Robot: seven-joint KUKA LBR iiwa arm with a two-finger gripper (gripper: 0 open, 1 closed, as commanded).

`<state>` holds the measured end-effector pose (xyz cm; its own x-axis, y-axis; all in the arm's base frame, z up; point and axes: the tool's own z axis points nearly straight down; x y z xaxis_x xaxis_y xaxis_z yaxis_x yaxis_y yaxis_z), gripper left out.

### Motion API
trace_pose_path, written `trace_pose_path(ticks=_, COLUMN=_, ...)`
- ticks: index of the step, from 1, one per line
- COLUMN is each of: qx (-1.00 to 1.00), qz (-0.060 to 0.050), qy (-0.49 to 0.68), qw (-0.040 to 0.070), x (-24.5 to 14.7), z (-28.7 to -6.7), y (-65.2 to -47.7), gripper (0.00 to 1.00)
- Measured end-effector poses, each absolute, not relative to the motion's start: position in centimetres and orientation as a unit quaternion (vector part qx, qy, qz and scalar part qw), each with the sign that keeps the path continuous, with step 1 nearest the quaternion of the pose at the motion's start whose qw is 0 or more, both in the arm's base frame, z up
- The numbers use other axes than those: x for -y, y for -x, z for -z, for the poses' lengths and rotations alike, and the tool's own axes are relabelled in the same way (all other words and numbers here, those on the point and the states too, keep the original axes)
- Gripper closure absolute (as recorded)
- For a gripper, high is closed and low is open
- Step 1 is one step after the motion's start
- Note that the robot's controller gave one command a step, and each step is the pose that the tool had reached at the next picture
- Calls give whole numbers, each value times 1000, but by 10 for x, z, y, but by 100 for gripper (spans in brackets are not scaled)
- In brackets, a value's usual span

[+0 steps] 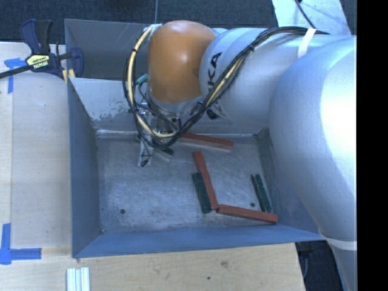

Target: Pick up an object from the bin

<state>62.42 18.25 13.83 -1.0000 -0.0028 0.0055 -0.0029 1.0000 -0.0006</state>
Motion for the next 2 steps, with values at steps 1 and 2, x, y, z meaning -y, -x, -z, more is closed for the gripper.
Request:
trace_pose_path(ticks=1, qx=999, qz=-2, qy=38, qw=2, x=-101, z=-85, y=-608, gripper=0)
trace_pose_path(ticks=2, qx=997, qz=0, qy=78, qw=0, x=-88, z=-70, y=-603, gripper=0)
